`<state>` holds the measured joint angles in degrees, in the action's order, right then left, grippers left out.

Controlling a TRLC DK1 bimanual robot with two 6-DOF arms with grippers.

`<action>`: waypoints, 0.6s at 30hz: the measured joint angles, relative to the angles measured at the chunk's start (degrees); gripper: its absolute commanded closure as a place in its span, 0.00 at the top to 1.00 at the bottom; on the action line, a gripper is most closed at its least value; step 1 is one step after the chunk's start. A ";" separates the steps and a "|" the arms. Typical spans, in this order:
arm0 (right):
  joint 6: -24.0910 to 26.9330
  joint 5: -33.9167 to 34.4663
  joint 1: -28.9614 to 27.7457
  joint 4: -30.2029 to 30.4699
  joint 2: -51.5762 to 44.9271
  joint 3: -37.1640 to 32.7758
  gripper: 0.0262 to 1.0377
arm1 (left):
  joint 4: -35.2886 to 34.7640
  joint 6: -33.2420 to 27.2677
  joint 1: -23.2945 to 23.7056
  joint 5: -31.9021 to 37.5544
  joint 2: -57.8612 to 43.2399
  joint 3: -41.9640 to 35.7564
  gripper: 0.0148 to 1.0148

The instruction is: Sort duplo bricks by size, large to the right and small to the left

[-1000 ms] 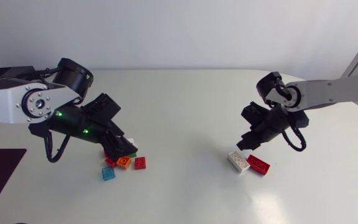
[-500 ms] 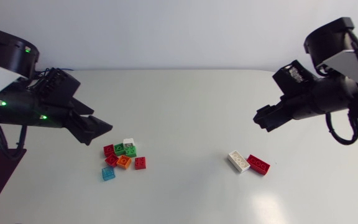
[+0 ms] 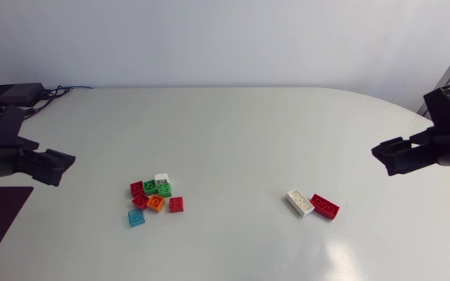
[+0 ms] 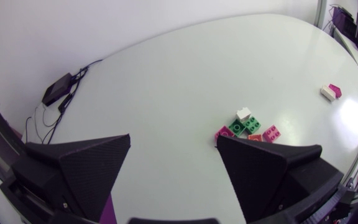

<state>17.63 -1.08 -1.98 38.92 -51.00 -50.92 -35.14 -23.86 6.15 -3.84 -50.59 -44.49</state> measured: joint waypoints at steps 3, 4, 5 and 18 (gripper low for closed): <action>0.00 -1.53 -3.19 0.15 2.05 1.14 0.96 | -0.50 0.04 2.86 0.00 3.87 1.99 0.97; 0.11 -2.36 -4.33 0.15 2.91 1.81 0.96 | -0.50 0.24 3.76 -0.02 5.11 2.47 0.97; 0.20 -2.97 -5.25 0.13 3.82 2.58 0.96 | -0.48 0.63 4.52 0.00 6.45 3.02 0.97; 0.35 -4.26 -9.70 -4.55 21.73 14.32 0.96 | 10.25 1.46 5.49 0.00 20.63 15.78 0.97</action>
<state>17.98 -5.34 -11.68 34.37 -29.28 -36.60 -24.88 -22.39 11.64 -3.84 -29.95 -28.71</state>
